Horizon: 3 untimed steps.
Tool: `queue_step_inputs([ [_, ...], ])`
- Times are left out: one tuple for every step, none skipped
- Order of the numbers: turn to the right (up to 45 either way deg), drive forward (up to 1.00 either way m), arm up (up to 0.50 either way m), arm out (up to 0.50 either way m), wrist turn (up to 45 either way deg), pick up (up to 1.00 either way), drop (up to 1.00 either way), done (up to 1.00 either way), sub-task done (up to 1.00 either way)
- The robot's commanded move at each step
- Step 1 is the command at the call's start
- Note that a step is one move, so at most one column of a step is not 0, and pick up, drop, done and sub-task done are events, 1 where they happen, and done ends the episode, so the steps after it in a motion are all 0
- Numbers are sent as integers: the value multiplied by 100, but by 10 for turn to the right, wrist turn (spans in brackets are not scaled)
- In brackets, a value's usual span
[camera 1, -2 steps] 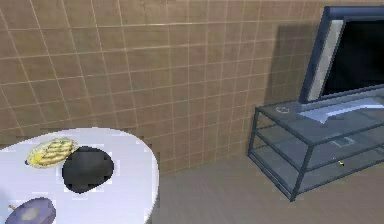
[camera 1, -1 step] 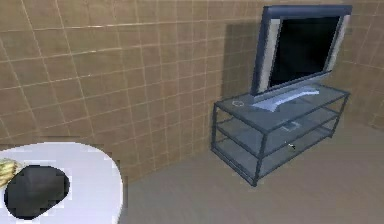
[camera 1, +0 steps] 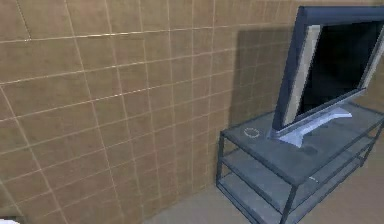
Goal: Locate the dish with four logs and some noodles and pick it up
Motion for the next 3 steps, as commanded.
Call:
queue_step_inputs([
  [-60, 0, 0, 0, 0, 0, 0, 0, 0],
  [0, 15, 0, 0, 0, 0, 0, 0, 0],
  [-240, 0, 0, 0, 0, 0, 0, 0, 0],
])
